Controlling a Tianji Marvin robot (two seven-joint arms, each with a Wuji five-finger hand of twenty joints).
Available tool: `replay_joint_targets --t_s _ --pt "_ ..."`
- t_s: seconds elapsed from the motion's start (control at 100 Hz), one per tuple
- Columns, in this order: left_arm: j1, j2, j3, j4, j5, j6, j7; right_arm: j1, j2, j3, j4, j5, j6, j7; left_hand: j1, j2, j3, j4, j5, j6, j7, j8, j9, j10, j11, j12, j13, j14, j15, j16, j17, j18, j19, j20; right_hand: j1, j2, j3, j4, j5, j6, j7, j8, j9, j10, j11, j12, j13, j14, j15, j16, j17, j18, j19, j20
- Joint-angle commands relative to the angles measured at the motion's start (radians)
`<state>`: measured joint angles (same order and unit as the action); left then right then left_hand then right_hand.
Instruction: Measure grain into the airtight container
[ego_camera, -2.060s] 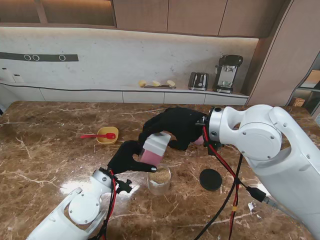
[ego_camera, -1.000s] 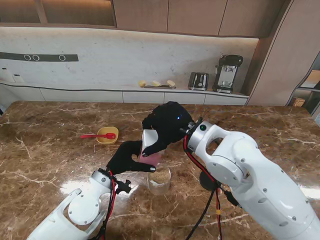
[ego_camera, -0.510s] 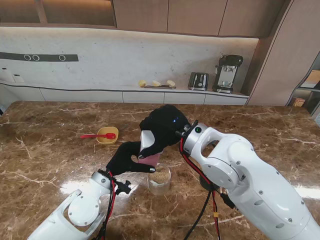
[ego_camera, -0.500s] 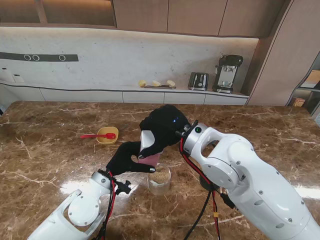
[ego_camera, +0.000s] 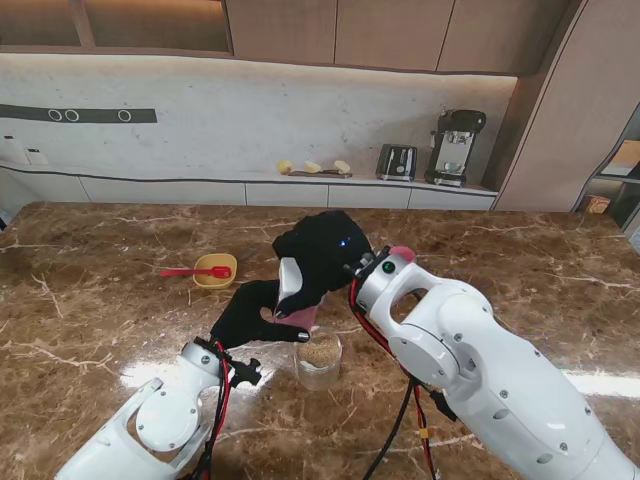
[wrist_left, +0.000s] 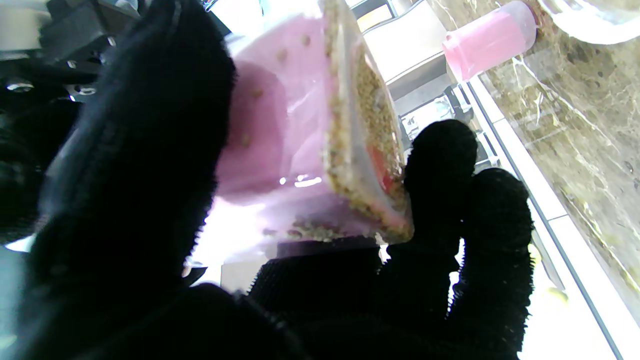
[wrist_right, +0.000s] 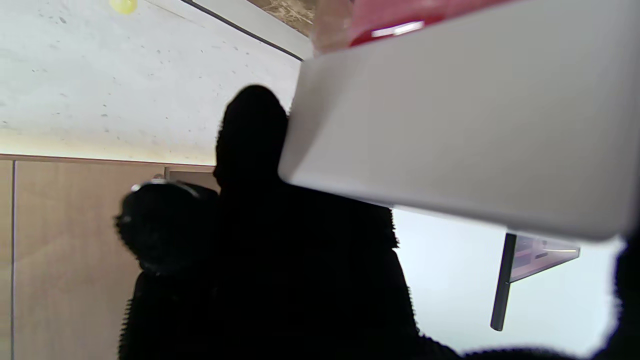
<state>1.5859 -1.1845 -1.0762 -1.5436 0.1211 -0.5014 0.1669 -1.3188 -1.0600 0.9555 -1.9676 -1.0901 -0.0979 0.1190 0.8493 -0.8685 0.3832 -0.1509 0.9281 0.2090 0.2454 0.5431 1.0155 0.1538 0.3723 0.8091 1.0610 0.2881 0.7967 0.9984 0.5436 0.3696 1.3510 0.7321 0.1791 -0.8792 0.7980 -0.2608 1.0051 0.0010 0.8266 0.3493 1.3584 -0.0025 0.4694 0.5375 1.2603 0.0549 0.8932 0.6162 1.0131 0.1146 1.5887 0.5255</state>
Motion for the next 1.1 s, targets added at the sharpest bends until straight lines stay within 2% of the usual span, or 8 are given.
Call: replay_joint_targets --t_s 0.0,0.15,0.48,0.56,0.71,0.84,0.97,1.09 --pt "0.002 -0.009 0.004 -0.016 0.005 -0.011 0.011 -0.018 -0.003 -0.007 0.009 -0.021 0.035 0.013 0.239 0.412 0.522 -0.022 0.139 -0.33 0.57 -0.02 0.13 -0.147 0.128 0.052 0.022 -0.062 0.012 0.005 0.003 -0.014 0.015 0.009 0.231 0.084 0.233 0.035 0.134 -0.154 0.192 0.012 0.097 0.001 0.133 0.048 0.06 -0.025 0.132 0.031 0.071 -0.024 0.086 -0.022" --pt "0.0 -0.01 0.004 -0.014 0.024 -0.02 0.021 -0.026 -0.006 -0.028 -0.008 -0.048 0.123 0.021 0.239 0.413 0.522 -0.022 0.142 -0.33 0.564 -0.026 0.129 -0.149 0.125 0.054 0.021 -0.063 0.011 0.005 0.003 -0.014 0.014 0.009 0.223 0.087 0.242 0.048 0.167 -0.123 0.183 0.029 0.098 0.016 0.217 0.029 0.059 -0.024 0.231 0.018 0.127 -0.032 0.128 -0.068" --pt "-0.003 -0.01 0.005 -0.005 0.048 -0.031 0.031 -0.034 -0.021 -0.09 -0.045 -0.045 0.38 0.054 0.236 0.411 0.52 -0.024 0.142 -0.337 0.568 -0.028 0.131 -0.153 0.125 0.057 0.022 -0.066 0.011 0.006 0.003 -0.019 0.015 0.009 0.197 0.129 0.255 0.102 0.231 -0.068 0.173 0.045 0.101 0.047 0.311 0.031 0.057 -0.011 0.334 0.038 0.145 -0.064 0.211 -0.047" --pt "-0.002 -0.01 0.006 -0.005 0.049 -0.03 0.033 -0.034 -0.019 -0.082 -0.047 -0.03 0.356 0.065 0.236 0.411 0.521 -0.024 0.143 -0.339 0.57 -0.028 0.131 -0.155 0.126 0.059 0.022 -0.067 0.011 0.007 0.005 -0.02 0.016 0.009 0.18 0.166 0.225 0.112 0.21 -0.109 0.142 0.065 0.097 0.022 0.268 -0.001 0.057 -0.016 0.282 0.006 0.134 -0.074 0.161 -0.081" --pt "-0.001 -0.012 0.009 -0.007 0.047 -0.028 0.036 -0.046 -0.013 -0.054 -0.047 -0.012 0.27 0.067 0.236 0.412 0.521 -0.023 0.144 -0.336 0.573 -0.028 0.132 -0.154 0.126 0.06 0.023 -0.064 0.012 0.008 0.004 -0.019 0.016 0.008 0.15 0.202 0.148 0.111 0.081 -0.144 0.02 0.084 0.032 -0.015 0.019 -0.016 0.029 -0.019 -0.04 -0.083 -0.068 -0.06 0.013 -0.078" --pt "-0.004 -0.014 0.014 -0.005 0.045 -0.026 0.04 -0.053 -0.003 -0.025 -0.057 0.023 0.203 0.12 0.238 0.411 0.523 -0.023 0.143 -0.333 0.572 -0.029 0.131 -0.151 0.126 0.06 0.022 -0.063 0.011 0.008 0.003 -0.018 0.016 0.008 0.118 0.25 0.076 0.188 -0.061 -0.13 -0.298 0.258 -0.185 -0.028 -0.125 -0.033 -0.169 -0.037 -0.312 -0.067 -0.285 -0.023 -0.245 -0.057" --pt "-0.004 -0.015 0.016 -0.005 0.043 -0.021 0.044 -0.055 0.01 0.009 -0.083 0.086 0.161 0.217 0.24 0.413 0.523 -0.022 0.142 -0.332 0.571 -0.03 0.13 -0.149 0.125 0.06 0.02 -0.062 0.009 0.007 0.001 -0.016 0.014 0.007 0.142 0.275 -0.061 0.202 -0.275 -0.137 -0.47 0.227 -0.443 -0.025 -0.224 -0.08 -0.372 -0.026 -0.497 -0.129 -0.399 0.032 -0.443 -0.107" --pt "-0.004 -0.017 0.018 -0.007 0.045 -0.018 0.05 -0.044 0.024 0.023 -0.109 0.164 0.164 0.32 0.241 0.412 0.523 -0.021 0.14 -0.33 0.571 -0.03 0.128 -0.15 0.125 0.061 0.018 -0.062 0.008 0.007 0.0 -0.016 0.013 0.007 0.163 0.215 -0.114 0.228 -0.374 -0.12 -0.528 0.205 -0.56 -0.014 -0.254 -0.098 -0.428 -0.011 -0.539 -0.146 -0.375 0.03 -0.465 -0.112"
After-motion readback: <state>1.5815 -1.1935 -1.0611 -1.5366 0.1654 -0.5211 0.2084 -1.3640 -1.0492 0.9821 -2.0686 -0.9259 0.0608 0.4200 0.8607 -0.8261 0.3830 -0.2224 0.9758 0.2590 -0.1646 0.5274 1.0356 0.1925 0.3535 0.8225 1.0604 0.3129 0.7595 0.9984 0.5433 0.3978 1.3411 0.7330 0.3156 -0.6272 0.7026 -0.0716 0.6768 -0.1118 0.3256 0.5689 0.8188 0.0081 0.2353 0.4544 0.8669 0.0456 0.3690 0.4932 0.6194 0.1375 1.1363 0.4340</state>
